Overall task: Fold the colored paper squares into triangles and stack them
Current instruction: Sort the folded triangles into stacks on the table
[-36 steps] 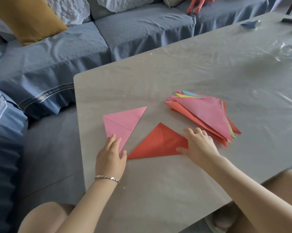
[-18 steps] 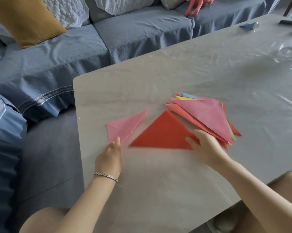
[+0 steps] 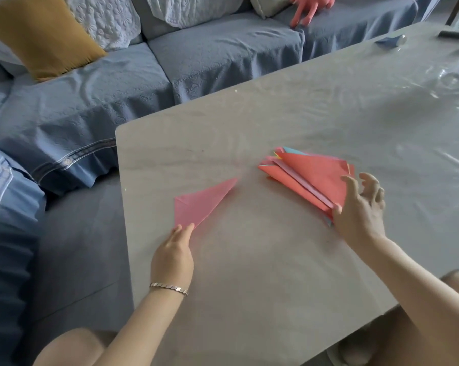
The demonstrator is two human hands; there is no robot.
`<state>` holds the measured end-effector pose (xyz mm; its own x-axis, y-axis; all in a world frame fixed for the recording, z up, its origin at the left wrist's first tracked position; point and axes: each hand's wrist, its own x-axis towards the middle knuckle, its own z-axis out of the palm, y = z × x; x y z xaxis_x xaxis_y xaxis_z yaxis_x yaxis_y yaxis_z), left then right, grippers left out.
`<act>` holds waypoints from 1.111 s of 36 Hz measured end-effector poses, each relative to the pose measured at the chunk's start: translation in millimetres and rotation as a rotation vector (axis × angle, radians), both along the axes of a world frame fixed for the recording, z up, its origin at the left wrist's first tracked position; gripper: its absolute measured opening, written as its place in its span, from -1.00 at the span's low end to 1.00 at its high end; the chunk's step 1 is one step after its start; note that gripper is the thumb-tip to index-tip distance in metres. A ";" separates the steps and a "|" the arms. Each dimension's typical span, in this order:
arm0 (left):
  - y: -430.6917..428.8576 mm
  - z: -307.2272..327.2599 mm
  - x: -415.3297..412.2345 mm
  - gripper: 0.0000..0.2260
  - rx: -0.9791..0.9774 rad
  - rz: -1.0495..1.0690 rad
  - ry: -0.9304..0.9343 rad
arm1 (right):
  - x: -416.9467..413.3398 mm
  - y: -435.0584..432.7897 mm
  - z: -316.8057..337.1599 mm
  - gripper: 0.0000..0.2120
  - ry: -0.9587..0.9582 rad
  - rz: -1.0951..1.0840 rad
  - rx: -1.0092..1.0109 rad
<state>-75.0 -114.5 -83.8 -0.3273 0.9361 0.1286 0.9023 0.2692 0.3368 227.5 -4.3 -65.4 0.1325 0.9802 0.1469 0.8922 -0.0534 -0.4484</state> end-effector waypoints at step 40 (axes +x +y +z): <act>-11.9 -23.6 63.1 -0.38 -0.262 -0.496 0.289 | -71.8 -84.2 -37.1 -0.38 -0.436 0.799 0.007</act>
